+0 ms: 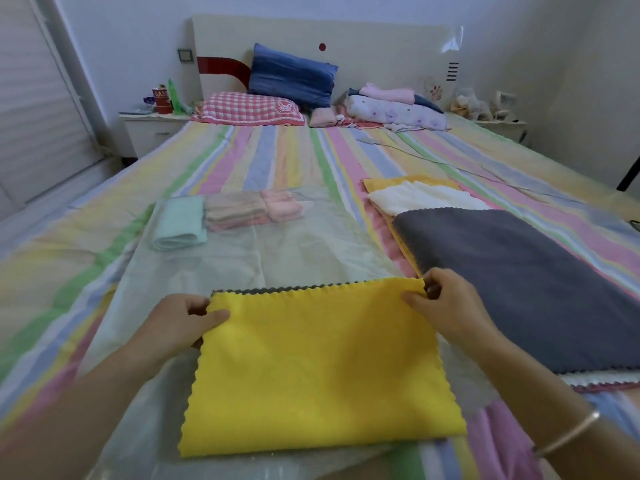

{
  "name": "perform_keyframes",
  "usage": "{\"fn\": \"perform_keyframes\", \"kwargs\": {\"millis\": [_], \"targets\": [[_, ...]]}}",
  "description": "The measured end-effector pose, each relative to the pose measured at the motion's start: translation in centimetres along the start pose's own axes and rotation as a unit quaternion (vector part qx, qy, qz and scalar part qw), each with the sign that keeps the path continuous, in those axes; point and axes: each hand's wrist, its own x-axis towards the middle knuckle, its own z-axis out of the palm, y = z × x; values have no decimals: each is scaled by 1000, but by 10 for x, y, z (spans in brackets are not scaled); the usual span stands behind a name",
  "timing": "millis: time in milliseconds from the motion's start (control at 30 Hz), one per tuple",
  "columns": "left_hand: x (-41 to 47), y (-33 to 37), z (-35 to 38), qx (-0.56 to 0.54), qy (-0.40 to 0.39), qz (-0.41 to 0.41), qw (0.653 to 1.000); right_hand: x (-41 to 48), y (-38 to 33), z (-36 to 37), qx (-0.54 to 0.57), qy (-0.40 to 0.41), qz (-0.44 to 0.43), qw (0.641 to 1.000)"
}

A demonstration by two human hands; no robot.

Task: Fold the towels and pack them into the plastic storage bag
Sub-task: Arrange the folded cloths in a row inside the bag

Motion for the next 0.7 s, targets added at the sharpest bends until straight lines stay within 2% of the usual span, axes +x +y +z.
{"fn": "perform_keyframes", "kwargs": {"millis": [100, 233, 367, 533, 700], "targets": [[-3, -19, -14, 46, 78, 36, 995, 31, -9, 33, 60, -25, 21, 998], [9, -36, -21, 134, 94, 57, 985, 58, -1, 74, -21, -75, 70, 995], [19, -42, -17, 109, 104, 40, 988, 66, 10, 90, -32, -49, 75, 995], [28, -47, -15, 50, 125, 59, 989, 70, 17, 84, -31, -16, 67, 997], [39, -51, -6, 83, 179, 73, 978, 75, 20, 90, -51, -25, 78, 995]]}}
